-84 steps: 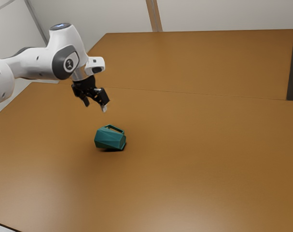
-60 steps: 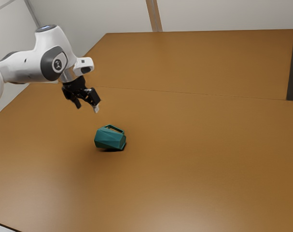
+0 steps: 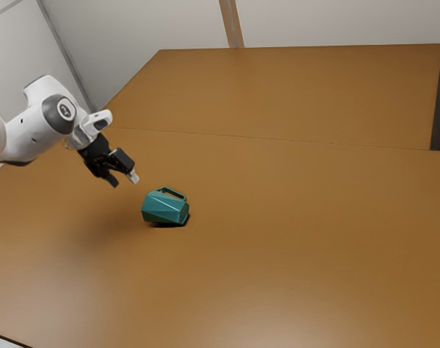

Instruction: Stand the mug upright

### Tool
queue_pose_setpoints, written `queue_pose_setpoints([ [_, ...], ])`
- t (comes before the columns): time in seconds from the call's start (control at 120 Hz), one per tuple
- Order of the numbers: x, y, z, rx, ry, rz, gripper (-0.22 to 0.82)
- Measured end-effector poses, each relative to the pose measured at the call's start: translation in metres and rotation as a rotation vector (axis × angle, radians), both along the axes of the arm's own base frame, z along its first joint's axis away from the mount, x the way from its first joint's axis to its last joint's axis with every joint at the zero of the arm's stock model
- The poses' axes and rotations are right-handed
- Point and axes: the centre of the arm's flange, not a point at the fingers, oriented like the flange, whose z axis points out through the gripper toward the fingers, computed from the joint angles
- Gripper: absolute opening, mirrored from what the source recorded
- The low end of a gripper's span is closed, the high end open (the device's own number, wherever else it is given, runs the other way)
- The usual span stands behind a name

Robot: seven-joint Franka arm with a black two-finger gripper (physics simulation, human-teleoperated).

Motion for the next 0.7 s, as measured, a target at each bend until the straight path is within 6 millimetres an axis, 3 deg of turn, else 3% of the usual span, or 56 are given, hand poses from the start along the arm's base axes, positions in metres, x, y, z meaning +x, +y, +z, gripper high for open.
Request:
queue_pose_setpoints([
  [0.275, -0.002, -0.004, -0.037, -0.129, -0.001, -0.093, 0.60],
  [0.7, 0.016, -0.039, -0.077, -0.252, -0.031, -0.232, 0.59],
])
